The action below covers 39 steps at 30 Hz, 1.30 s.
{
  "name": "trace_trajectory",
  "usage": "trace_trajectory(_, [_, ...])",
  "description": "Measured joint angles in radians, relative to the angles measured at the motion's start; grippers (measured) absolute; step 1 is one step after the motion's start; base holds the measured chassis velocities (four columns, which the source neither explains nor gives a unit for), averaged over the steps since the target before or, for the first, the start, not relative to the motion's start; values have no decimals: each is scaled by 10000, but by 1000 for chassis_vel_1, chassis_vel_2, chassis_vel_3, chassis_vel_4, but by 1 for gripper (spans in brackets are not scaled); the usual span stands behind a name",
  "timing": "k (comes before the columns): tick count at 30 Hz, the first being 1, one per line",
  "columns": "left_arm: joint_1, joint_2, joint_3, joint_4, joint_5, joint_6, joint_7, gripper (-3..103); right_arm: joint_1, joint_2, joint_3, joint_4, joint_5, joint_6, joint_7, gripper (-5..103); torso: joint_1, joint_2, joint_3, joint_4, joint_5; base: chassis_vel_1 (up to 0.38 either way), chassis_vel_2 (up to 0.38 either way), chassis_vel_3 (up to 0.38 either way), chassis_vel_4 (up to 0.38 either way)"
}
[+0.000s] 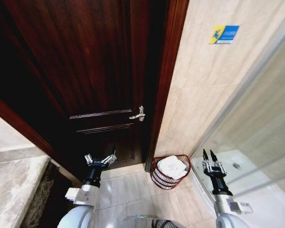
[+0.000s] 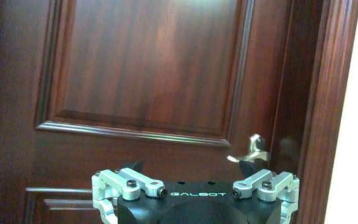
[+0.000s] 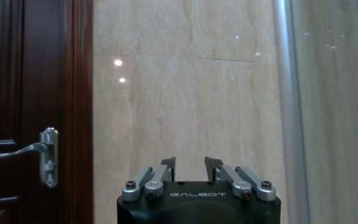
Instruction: Discard the used towel into the hamper.
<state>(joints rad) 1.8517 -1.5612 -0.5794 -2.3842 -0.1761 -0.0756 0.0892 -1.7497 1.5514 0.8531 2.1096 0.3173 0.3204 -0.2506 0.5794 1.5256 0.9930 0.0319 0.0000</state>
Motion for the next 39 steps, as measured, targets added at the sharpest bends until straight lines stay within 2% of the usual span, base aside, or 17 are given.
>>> trace_trajectory(28, [2, 0, -1, 0, 0, 0, 0, 100, 47, -86, -16, -41, -137, -16, 26, 33, -27, -39, -25, 1, 0, 112, 96, 102, 109])
trace_trajectory(33, [2, 0, -1, 0, 0, 0, 0, 100, 36, -66, 99, -46, -289, 231, 31, 33, -27, -42, -26, -2, -1, 44, 37, 34, 39])
trace_trajectory(35, [2, 1, -1, 0, 0, 0, 0, 100, 40, -46, 240, -95, -646, 527, -11, 33, -27, -43, -26, -4, 0, 0, 0, 0, 0])
trace_trajectory(37, [1, 0, 0, 0, 0, 0, 0, 100, 168, 42, 663, -247, -1788, 1142, -169, 33, -28, -44, -27, -4, 1, 0, 0, 0, 0])
trace_trajectory(39, [1, 0, 0, 0, 0, 0, 0, 100, 221, 70, 792, -279, -2120, 1327, -194, 33, -28, -44, -28, -4, 1, 0, 0, 0, 0])
